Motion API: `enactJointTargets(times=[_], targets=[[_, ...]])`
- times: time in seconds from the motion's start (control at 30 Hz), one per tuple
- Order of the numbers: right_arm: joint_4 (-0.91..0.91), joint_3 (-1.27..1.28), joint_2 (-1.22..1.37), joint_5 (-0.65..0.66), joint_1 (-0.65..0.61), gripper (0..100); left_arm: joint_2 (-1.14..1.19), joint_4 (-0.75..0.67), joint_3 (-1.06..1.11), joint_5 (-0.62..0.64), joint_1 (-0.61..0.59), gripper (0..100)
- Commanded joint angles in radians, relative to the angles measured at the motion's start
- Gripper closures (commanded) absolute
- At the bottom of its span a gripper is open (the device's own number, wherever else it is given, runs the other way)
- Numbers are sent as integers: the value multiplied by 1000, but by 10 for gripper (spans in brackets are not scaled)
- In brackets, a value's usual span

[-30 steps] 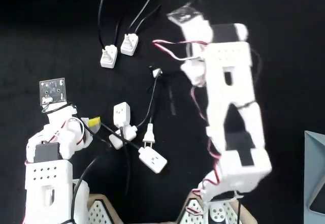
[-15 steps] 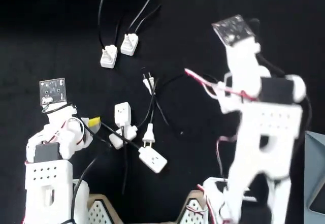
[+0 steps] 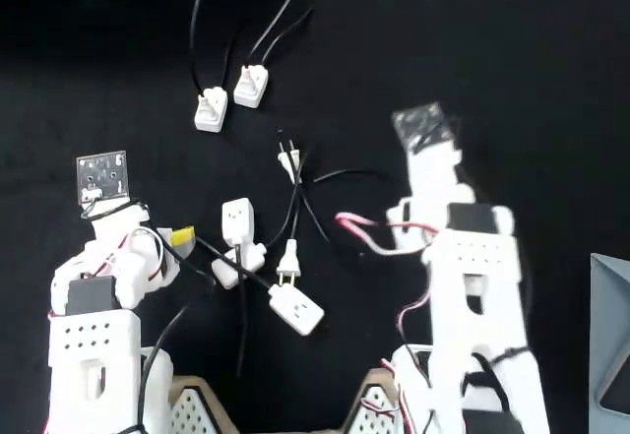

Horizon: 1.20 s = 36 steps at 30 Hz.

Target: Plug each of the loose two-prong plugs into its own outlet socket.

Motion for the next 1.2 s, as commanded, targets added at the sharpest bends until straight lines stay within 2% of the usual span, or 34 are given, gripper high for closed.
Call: enactJointTargets(times=[0.0, 0.33, 0.53, 0.7, 0.87, 1.17], targets=[[-61, 48, 45, 17, -64, 985, -12, -18, -5, 0, -5, 694], [32, -99, 363, 8, -100, 982, -12, -18, -5, 0, -5, 694], [160, -234, 541, 6, -100, 982, -12, -18, -5, 0, -5, 694], [321, -331, 572, -35, -101, 897, -12, -18, -5, 0, -5, 694], [385, -381, 575, -35, -101, 950, -12, -18, -5, 0, -5, 694], [393, -378, 581, -43, -101, 933, -12, -18, -5, 0, -5, 694]])
